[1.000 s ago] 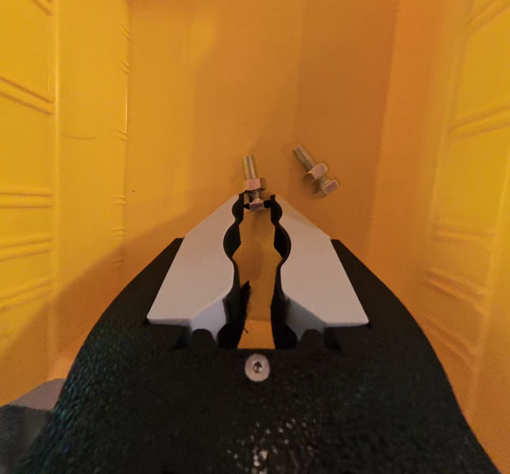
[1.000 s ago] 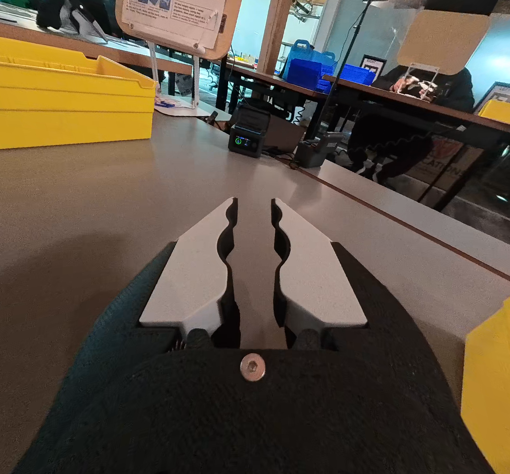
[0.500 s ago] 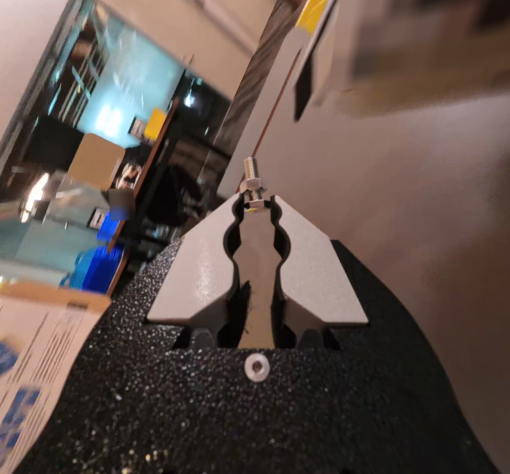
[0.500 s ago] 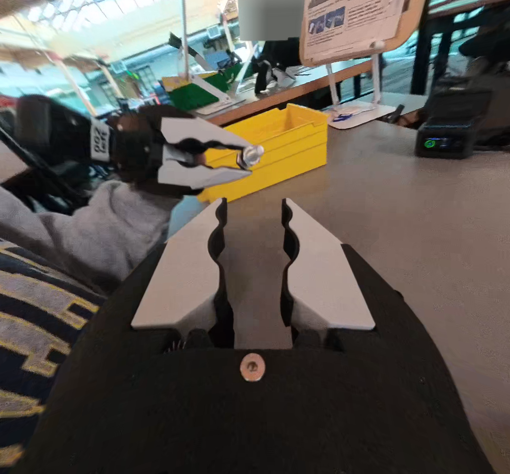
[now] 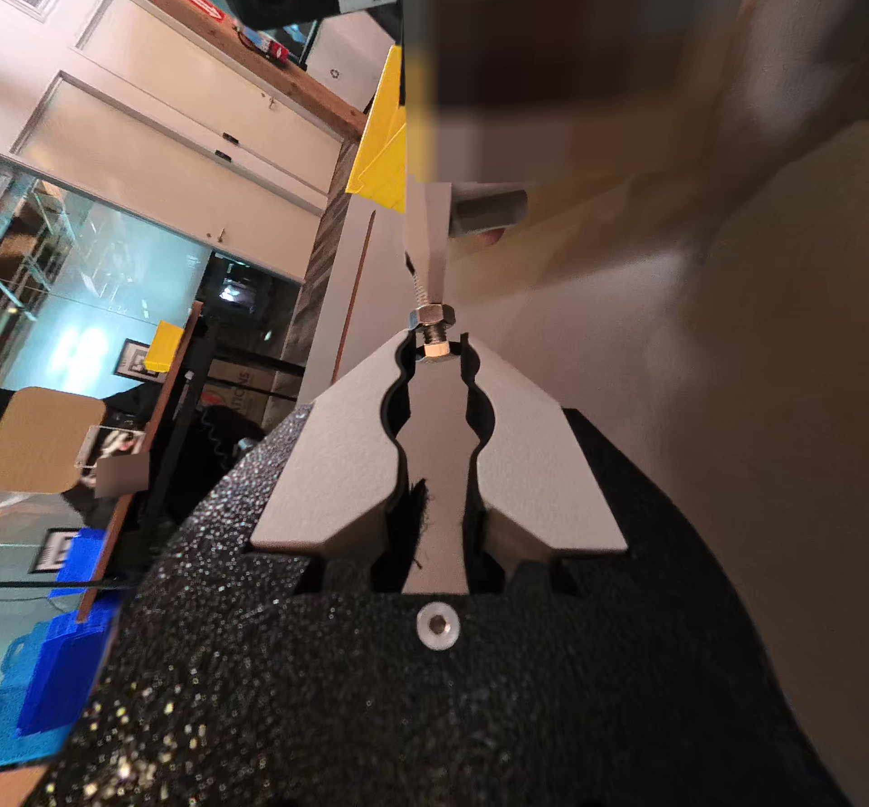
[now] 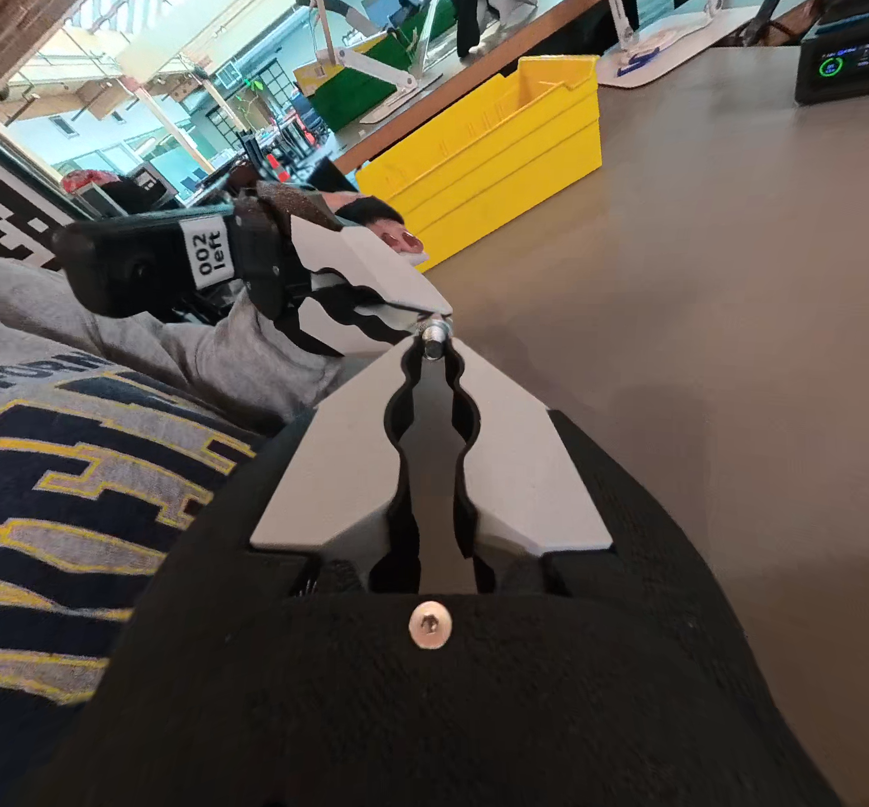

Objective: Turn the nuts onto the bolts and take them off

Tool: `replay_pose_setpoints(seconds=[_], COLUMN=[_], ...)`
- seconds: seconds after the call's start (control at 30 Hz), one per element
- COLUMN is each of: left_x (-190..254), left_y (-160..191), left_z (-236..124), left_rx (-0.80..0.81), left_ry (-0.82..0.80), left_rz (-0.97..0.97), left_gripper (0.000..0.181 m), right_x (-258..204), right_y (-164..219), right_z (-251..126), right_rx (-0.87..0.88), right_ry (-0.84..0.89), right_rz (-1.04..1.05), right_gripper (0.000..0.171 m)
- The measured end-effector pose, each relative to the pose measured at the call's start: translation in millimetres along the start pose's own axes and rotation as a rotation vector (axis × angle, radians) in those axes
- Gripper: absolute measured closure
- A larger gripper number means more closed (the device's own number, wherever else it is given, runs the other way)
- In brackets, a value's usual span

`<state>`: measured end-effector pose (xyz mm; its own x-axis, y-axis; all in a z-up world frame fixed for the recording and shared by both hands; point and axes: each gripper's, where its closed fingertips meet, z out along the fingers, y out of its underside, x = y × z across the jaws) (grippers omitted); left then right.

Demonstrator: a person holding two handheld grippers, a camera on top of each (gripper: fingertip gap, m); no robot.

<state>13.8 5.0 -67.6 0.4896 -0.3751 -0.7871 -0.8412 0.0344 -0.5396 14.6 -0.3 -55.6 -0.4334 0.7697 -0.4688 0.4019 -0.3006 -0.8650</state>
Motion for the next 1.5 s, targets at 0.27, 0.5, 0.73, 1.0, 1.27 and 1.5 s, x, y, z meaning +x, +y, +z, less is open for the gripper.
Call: replay_pose_setpoints(seconds=[0.27,0.5,0.73,1.0,1.27,1.5], left_x=[7,17,21,38,54,57], left_y=[5,10,24,56,68,69], left_z=[7,11,18,49,56,59], left_rx=[0.031,0.012,-0.046,-0.071,-0.1,-0.112], left_ry=[0.077,0.132,0.115,0.05,0.12,0.159], left_rz=[-0.33,-0.294,-0.2,-0.087,-0.08,-0.077], left_gripper=[0.142,0.16,0.165,0.166,0.165,0.168], right_x=[3,2,17,51,60,32], right_y=[13,16,23,59,75,36], right_z=[-4,-4,0,18,18,21], right_rx=[-0.074,-0.085,-0.096,-0.221,-0.286,-0.108], right_ry=[0.041,0.041,0.098,0.194,0.18,0.059], right_rz=[-0.161,-0.193,-0.122,-0.002,0.067,-0.116], right_gripper=[0.163,0.163,0.163,0.127,0.13,0.133])
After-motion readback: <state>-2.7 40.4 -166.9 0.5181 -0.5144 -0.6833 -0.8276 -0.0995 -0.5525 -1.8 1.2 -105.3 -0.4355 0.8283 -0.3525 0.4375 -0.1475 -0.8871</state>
